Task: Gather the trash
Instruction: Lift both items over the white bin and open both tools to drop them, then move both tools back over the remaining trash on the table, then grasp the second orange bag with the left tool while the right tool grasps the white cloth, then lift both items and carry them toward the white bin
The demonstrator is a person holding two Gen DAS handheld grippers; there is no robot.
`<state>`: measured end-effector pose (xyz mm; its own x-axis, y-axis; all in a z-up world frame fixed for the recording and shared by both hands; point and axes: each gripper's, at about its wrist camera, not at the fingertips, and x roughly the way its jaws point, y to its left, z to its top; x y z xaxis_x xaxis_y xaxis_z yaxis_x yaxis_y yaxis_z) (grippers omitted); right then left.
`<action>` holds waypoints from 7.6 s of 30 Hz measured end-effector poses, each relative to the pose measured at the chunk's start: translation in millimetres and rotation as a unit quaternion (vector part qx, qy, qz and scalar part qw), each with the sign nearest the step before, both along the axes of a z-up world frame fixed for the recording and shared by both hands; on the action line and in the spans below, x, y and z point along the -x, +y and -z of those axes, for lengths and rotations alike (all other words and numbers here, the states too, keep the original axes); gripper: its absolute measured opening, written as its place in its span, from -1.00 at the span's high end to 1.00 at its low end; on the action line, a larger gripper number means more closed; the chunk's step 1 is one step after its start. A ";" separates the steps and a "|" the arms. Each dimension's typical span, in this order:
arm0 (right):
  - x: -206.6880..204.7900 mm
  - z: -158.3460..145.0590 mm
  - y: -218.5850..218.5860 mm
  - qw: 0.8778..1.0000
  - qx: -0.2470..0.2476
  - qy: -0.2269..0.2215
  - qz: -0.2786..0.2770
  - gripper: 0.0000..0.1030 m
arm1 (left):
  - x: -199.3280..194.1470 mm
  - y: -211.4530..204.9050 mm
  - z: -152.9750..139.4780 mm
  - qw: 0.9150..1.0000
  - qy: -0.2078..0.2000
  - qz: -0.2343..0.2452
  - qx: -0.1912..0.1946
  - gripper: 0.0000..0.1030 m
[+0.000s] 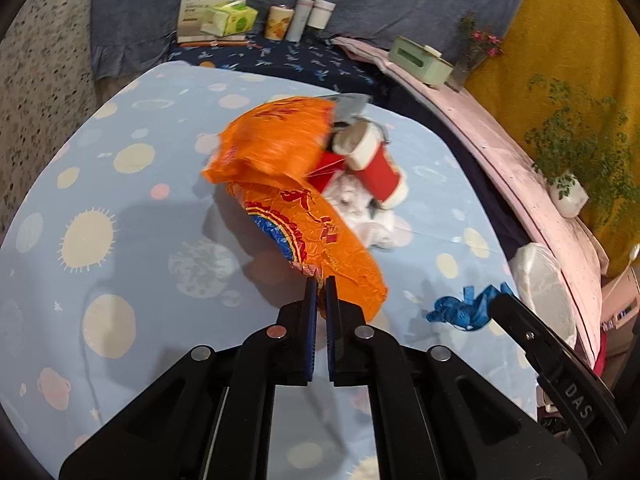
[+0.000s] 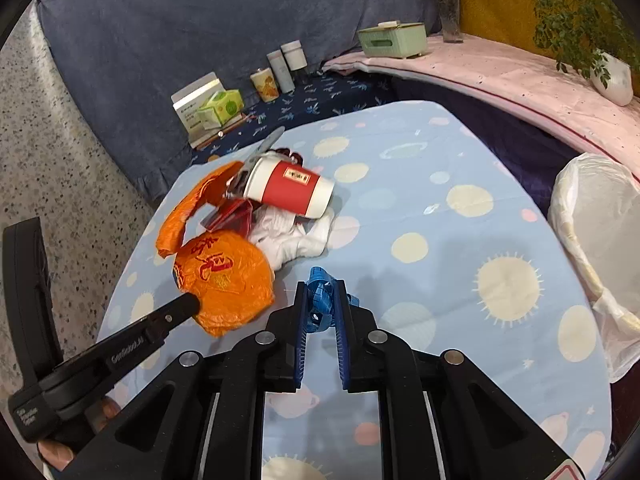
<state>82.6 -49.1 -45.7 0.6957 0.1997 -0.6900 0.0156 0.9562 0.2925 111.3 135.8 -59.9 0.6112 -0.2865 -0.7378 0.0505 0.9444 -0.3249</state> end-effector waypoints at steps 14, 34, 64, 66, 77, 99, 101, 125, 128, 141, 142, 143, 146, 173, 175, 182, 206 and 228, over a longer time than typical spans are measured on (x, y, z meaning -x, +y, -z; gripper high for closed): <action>22.9 -39.5 -65.5 0.997 -0.021 -0.054 0.051 0.77 | 18.3 -77.5 -49.0 0.996 -0.050 0.079 -0.009 0.94; 62.7 -52.6 -204.9 0.981 -0.019 -0.087 0.170 0.77 | 22.8 -228.9 -87.9 0.974 -0.090 0.208 -0.013 0.94; 70.1 -34.6 -302.6 0.965 -0.014 -0.067 0.253 0.40 | 14.6 -340.8 -60.4 0.959 -0.065 0.274 -0.034 0.29; 72.0 -35.1 -302.9 0.964 -0.015 -0.069 0.256 0.30 | 14.9 -338.0 -61.1 0.961 -0.071 0.264 -0.038 0.13; 72.4 -40.2 -289.2 0.968 -0.006 -0.070 0.241 0.28 | 13.1 -314.6 -64.4 0.968 -0.073 0.238 -0.042 -0.04; 61.3 -53.3 -231.8 0.978 0.023 -0.077 0.195 0.00 | 4.3 -241.6 -61.7 0.983 -0.068 0.165 -0.038 -0.36; 59.8 -53.3 -226.0 0.978 0.023 -0.077 0.190 -0.05 | 2.3 -232.4 -59.3 0.985 -0.068 0.152 -0.037 -0.39; 25.6 -39.5 -133.4 0.992 0.031 -0.052 0.108 -0.06 | -21.4 -108.8 -33.8 0.998 -0.042 0.031 -0.035 -0.51; 19.6 -35.9 -117.9 0.994 0.032 -0.046 0.095 -0.06 | -23.9 -89.9 -28.2 0.999 -0.037 0.018 -0.036 -0.52; -12.5 -15.3 -50.0 0.998 0.035 -0.016 0.041 -0.06 | -42.4 -5.3 1.7 0.997 -0.004 -0.057 -0.058 -0.62; -15.8 -13.5 -44.2 0.999 0.035 -0.013 0.037 -0.06 | -44.4 -0.1 5.2 0.996 0.000 -0.061 -0.060 -0.62; -19.7 -11.0 -38.1 0.999 0.034 -0.009 0.032 -0.06 | -46.6 4.1 8.0 0.996 0.003 -0.064 -0.061 -0.62; -31.4 -3.4 -21.2 0.999 0.030 0.002 0.020 -0.06 | -53.2 19.2 19.4 0.995 0.019 -0.073 -0.063 -0.62; -105.2 76.6 74.9 0.995 0.007 0.083 -0.052 0.62 | -70.7 66.4 43.8 0.998 0.030 -0.053 -0.021 0.68; -103.6 76.5 75.9 0.995 0.003 0.084 -0.057 0.82 | -68.6 65.0 41.5 0.998 0.027 -0.052 -0.020 0.69; -88.9 49.4 66.3 0.997 -0.001 0.051 -0.052 0.88 | -57.5 57.7 22.5 0.999 0.009 -0.049 -0.015 0.71; -7.3 -83.2 -67.5 0.994 -0.023 -0.102 0.044 0.88 | -2.2 -75.8 -85.7 0.993 -0.092 0.069 -0.025 0.71; 67.6 -89.1 -221.1 0.976 -0.027 -0.125 0.174 0.88 | 37.8 -251.3 -103.5 0.969 -0.112 0.214 -0.052 0.71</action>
<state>15.0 -270.2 43.4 0.8731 -0.0481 -0.4852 0.2592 0.8887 0.3783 73.5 -115.5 43.6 0.6016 -0.4806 -0.6381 0.5031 0.8484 -0.1647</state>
